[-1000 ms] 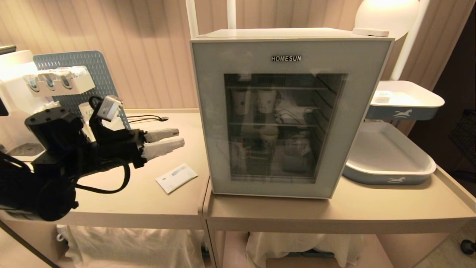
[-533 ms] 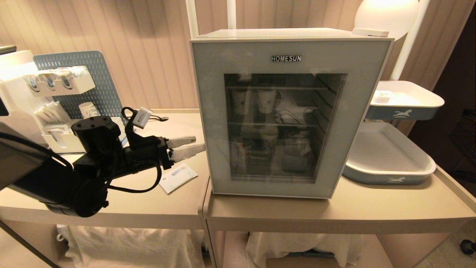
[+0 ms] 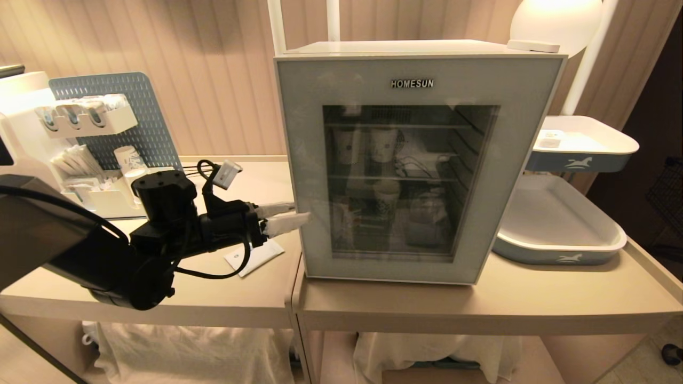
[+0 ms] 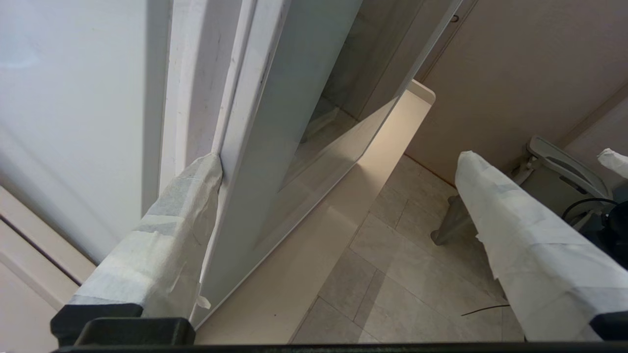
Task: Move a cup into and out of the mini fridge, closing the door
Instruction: Open the freezer door
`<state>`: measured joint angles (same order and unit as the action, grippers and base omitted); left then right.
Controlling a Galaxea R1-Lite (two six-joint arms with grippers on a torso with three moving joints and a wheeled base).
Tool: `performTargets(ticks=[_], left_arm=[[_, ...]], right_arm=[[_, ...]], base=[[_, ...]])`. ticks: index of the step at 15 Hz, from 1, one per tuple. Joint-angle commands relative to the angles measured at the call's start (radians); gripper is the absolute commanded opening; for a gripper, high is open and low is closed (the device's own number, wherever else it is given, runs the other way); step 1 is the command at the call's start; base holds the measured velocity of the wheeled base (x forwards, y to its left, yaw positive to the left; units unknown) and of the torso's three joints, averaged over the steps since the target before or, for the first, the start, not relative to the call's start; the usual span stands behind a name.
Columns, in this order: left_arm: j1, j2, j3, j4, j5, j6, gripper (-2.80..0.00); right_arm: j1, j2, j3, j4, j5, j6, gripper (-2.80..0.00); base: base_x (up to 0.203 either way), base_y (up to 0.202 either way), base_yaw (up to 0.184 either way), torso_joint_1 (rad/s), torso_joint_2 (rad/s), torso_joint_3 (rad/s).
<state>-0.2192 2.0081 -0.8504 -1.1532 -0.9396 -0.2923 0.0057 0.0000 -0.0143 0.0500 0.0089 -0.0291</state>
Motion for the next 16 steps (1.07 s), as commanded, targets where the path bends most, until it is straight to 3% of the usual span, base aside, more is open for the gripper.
performTargets(ticks=[1,4,7,16], left_arm=[[-0.007,-0.006,0.002,-0.006,-0.01,-0.002,0.0],[-0.017,-0.01,-0.005,-0.007,-0.006,-0.001,0.0],[-0.017,0.003,-0.032,0.036,0.045,0.009,0.0],[0.012,0.006,0.012,0.029,0.047,0.059,0.0]], right_arm=[[0.0,0.002,0.0,0.001,0.0,0.0,-2.8],[0.0,0.002,-0.001,0.001,0.0,-0.001,-2.8],[0.0,0.002,-0.001,0.001,0.0,0.0,-2.8],[0.0,0.002,0.0,0.001,0.0,0.0,-2.8]], base=[[0.0,0.0,0.0,0.0,0.0,0.0],[0.0,0.0,0.0,0.0,0.0,0.0],[0.0,0.0,0.0,0.0,0.0,0.0],[0.0,0.0,0.0,0.0,0.0,0.0]])
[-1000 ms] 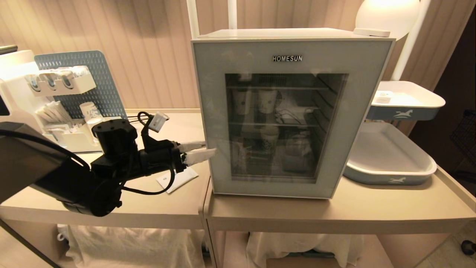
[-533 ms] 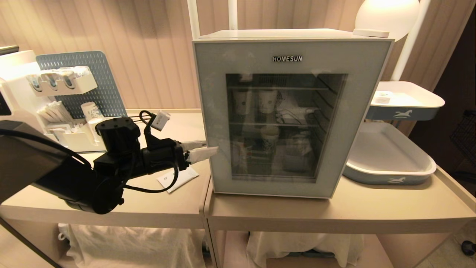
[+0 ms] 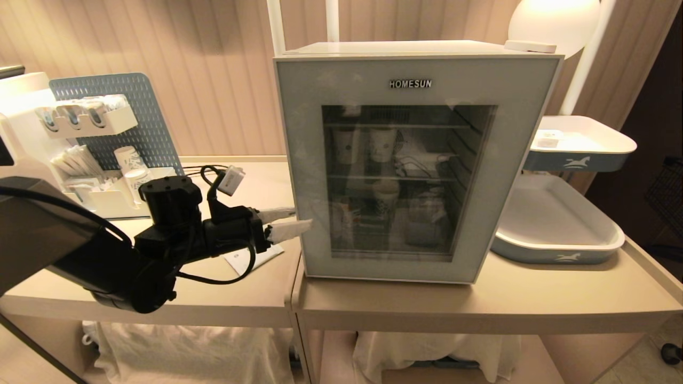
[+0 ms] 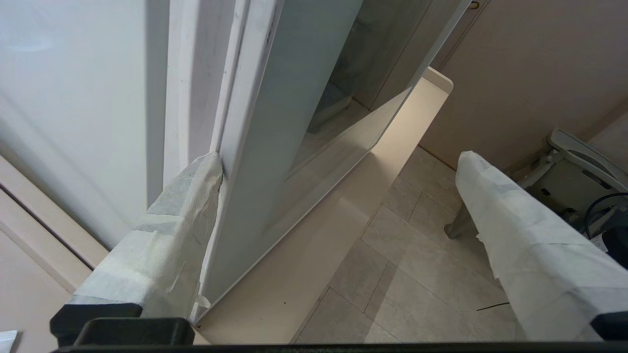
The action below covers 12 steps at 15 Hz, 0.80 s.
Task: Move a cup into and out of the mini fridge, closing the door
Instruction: Open the freezer door
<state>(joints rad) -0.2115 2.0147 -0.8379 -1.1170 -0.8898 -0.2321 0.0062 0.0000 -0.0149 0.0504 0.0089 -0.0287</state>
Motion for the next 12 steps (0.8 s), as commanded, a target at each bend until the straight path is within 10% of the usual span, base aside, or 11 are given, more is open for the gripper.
performTargets(ticks=[1,12], left_arm=[[0.004,0.001,-0.004,-0.007,-0.003,-0.001,0.0],[-0.048,-0.012,-0.031,-0.001,0.052,-0.012,0.0]], right_arm=[[0.0,0.002,0.0,0.0,0.0,0.0,-2.8],[0.0,0.002,0.0,0.0,0.0,0.0,-2.8]], base=[[0.0,0.0,0.0,0.0,0.0,0.0],[0.0,0.0,0.0,0.0,0.0,0.0]])
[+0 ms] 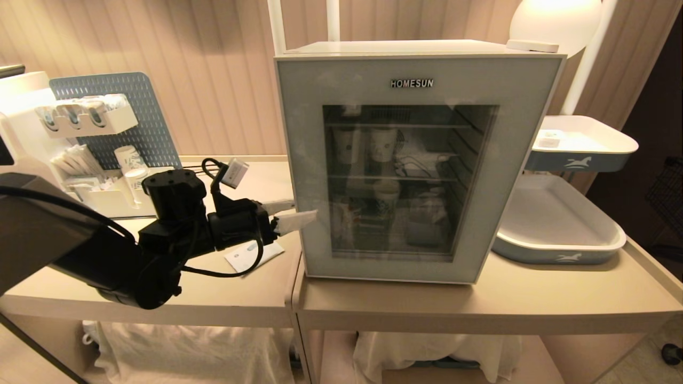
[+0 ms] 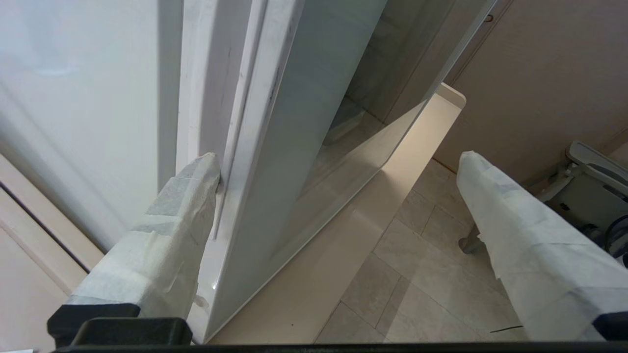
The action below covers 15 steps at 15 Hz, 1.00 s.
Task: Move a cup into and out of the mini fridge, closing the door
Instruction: Open the freezer door
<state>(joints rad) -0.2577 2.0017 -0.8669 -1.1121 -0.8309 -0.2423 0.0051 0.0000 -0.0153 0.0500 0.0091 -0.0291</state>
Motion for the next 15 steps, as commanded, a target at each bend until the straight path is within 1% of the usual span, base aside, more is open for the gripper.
performTargets(ticks=[1,4,8,10,12,15], left_arm=[[-0.002,0.006,-0.003,-0.006,-0.004,-0.002,0.0],[0.001,0.007,-0.004,-0.005,0.001,0.0,0.0],[-0.005,-0.026,0.034,-0.003,-0.009,-0.015,0.0],[-0.004,-0.055,0.064,-0.007,-0.033,-0.031,0.0],[-0.003,-0.085,0.092,-0.011,-0.08,-0.035,0.0],[-0.004,-0.117,0.134,-0.014,-0.089,-0.034,0.0]], right_arm=[[0.001,0.002,0.0,0.001,0.0,0.0,-2.8],[0.001,0.002,0.0,0.001,0.0,-0.001,-2.8],[0.001,0.002,0.0,0.001,0.0,-0.002,-2.8],[0.001,0.002,0.0,0.001,0.0,-0.002,-2.8],[0.001,0.002,0.0,0.001,0.0,-0.002,-2.8],[0.001,0.002,0.0,0.001,0.0,-0.001,-2.8]], base=[[0.0,0.0,0.0,0.0,0.0,0.0],[0.0,0.0,0.0,0.0,0.0,0.0],[0.0,0.0,0.0,0.0,0.0,0.0],[0.0,0.0,0.0,0.0,0.0,0.0],[0.0,0.0,0.0,0.0,0.0,0.0],[0.0,0.0,0.0,0.0,0.0,0.0]])
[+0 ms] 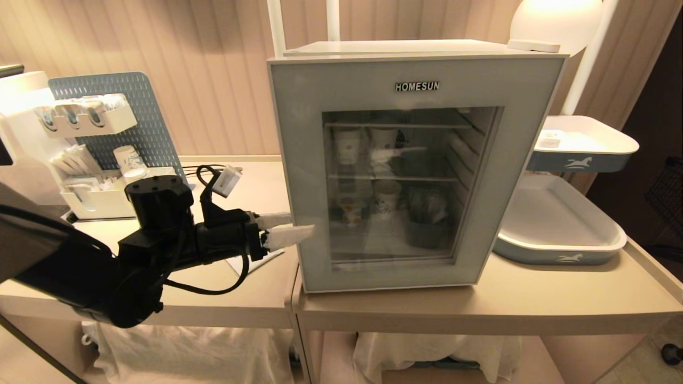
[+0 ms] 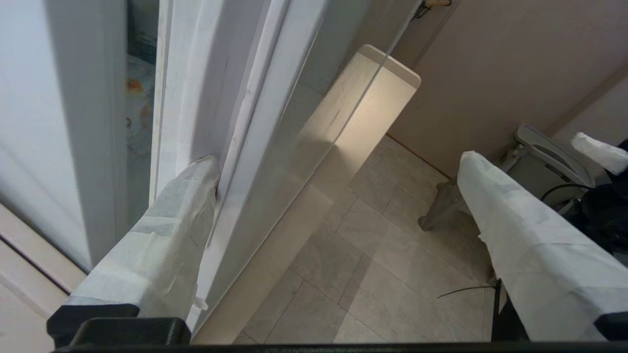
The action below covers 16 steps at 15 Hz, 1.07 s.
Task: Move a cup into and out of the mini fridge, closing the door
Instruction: Open the freezer door
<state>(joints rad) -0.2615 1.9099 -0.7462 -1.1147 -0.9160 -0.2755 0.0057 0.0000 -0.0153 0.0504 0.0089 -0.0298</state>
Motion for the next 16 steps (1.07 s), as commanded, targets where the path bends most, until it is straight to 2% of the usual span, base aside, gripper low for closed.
performTargets(ticks=[1,5,6,8,11,14,16], left_arm=[[0.0,-0.043,0.046,-0.013,-0.007,0.001,0.0],[0.011,-0.127,0.225,-0.086,-0.01,0.006,0.0],[0.032,-0.13,0.268,-0.121,-0.009,0.009,-2.8],[0.093,-0.076,0.27,-0.151,-0.008,0.007,-2.8],[0.152,0.033,0.21,-0.157,0.005,0.011,-2.8],[0.145,0.104,0.117,-0.141,0.086,0.012,-2.8],[0.106,0.137,0.077,-0.108,0.107,0.012,-2.8]], right_arm=[[0.0,0.002,0.0,0.0,0.0,0.001,-2.8],[0.0,0.002,0.0,0.0,0.0,0.001,-2.8],[0.0,0.002,0.0,0.0,0.0,0.001,-2.8],[0.0,0.002,0.0,0.0,0.0,0.001,-2.8],[0.0,0.002,0.0,0.0,0.0,0.001,-2.8],[0.0,0.002,0.0,0.0,0.0,0.001,-2.8],[0.0,0.002,0.0,0.0,0.0,0.001,-2.8]], base=[[0.0,0.0,0.0,0.0,0.0,0.0],[0.0,0.0,0.0,0.0,0.0,0.0],[0.0,0.0,0.0,0.0,0.0,0.0],[0.0,0.0,0.0,0.0,0.0,0.0],[0.0,0.0,0.0,0.0,0.0,0.0],[0.0,0.0,0.0,0.0,0.0,0.0],[0.0,0.0,0.0,0.0,0.0,0.0]])
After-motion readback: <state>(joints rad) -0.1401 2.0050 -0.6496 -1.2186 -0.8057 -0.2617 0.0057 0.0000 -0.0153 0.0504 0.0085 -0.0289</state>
